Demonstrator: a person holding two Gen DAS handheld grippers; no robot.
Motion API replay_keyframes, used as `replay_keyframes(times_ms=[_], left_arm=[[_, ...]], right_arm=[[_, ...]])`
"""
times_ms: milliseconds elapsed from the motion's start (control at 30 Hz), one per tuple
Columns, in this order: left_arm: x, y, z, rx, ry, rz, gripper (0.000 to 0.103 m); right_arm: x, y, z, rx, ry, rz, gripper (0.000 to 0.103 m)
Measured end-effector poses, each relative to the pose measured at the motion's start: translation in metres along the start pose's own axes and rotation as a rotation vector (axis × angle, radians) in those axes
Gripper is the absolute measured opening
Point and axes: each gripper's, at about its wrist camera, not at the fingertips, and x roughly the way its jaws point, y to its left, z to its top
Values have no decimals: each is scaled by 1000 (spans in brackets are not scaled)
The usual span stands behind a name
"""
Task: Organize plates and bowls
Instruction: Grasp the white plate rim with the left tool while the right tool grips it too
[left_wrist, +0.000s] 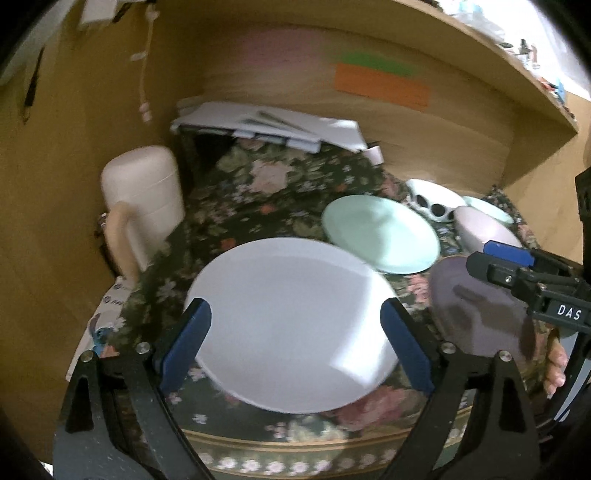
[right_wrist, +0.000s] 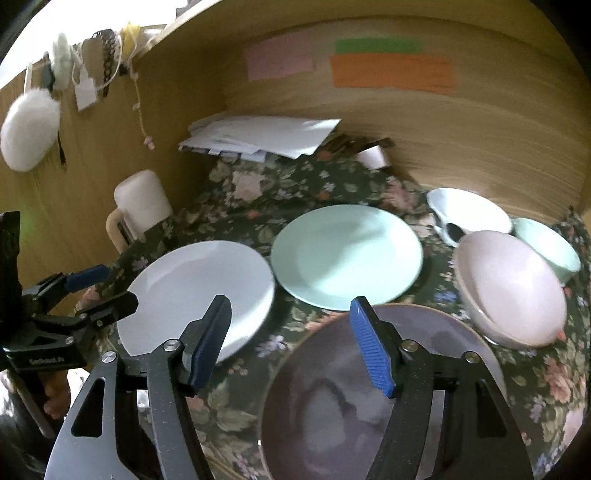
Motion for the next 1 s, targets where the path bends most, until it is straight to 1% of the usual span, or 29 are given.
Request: replay_keyframes(times_ms=[200,333,400,433,467,600,667,700,733,833,1000], left_arm=[[12,28,-5,-24,32,27,94],[21,44,-11,-39,49,43,93],[26,49,-14,-44,59,48,85],[30,53,-16,-47,76,44,79],[33,55,-17,-52,87,41,75],[43,66,-21,-78,116,28,66],[45,71,-21,-87,124,25,61],[46,71,-20,-90,126,25,61],[47,73,-20,-92,129,20,58],[51,74,-20,-91,149,1,47],[59,74,-23,-93,184,-30,39]], right_arm=[[28,12,6,-21,64,16,63],[50,17,8,-40,145,27,63],[60,19,10,-52,187,26,63],[65,20,11,-58,206,24,63],[69,20,11,-61,219,24,63],[81,17,17,-55,263,29,61],[87,17,18,-55,280,35,53],[91,17,19,-52,292,43,51],[95,16,20,-49,304,50,48],[106,15,20,-35,339,68,38],[117,15,21,-30,368,76,31]])
